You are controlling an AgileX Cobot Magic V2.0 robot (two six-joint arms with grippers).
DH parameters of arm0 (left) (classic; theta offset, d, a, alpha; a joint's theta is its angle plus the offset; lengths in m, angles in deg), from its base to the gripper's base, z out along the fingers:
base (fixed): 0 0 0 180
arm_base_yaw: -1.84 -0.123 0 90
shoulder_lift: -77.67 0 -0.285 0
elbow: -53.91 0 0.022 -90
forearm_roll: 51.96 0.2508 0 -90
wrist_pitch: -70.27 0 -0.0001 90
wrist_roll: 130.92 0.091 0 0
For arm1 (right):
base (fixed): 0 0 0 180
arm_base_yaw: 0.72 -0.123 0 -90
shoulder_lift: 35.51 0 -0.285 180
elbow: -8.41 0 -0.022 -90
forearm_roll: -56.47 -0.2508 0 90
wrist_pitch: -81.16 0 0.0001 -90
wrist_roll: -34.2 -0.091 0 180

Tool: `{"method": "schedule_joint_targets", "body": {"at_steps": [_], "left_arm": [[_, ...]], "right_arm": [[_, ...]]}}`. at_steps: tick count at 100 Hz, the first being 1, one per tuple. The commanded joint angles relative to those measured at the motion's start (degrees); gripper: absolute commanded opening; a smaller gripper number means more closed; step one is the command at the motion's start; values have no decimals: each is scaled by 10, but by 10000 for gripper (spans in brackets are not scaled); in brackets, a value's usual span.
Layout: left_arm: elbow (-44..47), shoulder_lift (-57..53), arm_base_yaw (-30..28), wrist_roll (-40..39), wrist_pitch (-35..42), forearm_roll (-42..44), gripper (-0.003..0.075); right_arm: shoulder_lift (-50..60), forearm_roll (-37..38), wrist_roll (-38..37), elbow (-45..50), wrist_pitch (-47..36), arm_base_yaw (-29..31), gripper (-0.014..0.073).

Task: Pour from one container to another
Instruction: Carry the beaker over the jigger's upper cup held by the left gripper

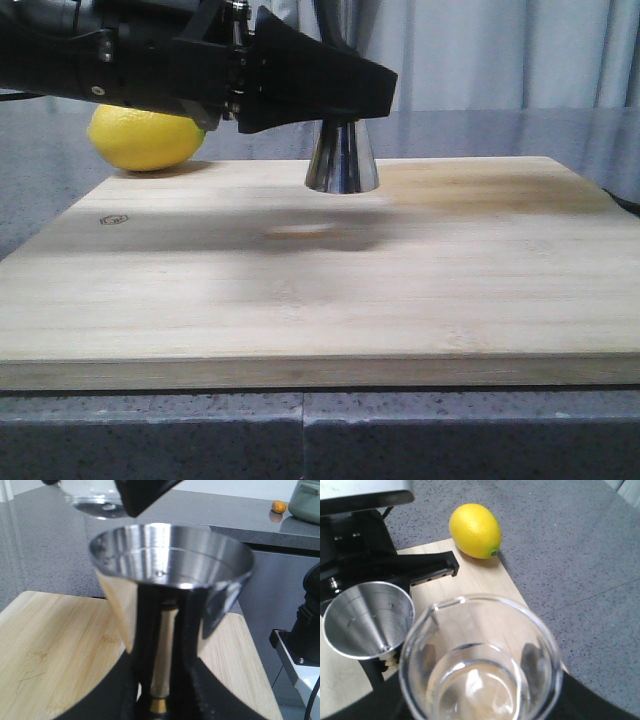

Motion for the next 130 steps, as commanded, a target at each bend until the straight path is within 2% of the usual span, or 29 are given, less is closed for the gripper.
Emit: {"method": "schedule_joint_targets", "body": {"at_steps": [1,51,130], "left_arm": [[-16,-30,8,-4,-67,-35,-19],[-16,-30,13,-15,-67,-25,-19],[-16,-30,13,-15,-67,-25,-19]], "right_arm": [[10,9,-20,-36,-13,-10,258],[-13,123,-58,-134,15,-41,258],[-13,227,-60,-136,26,-116,258]]}}
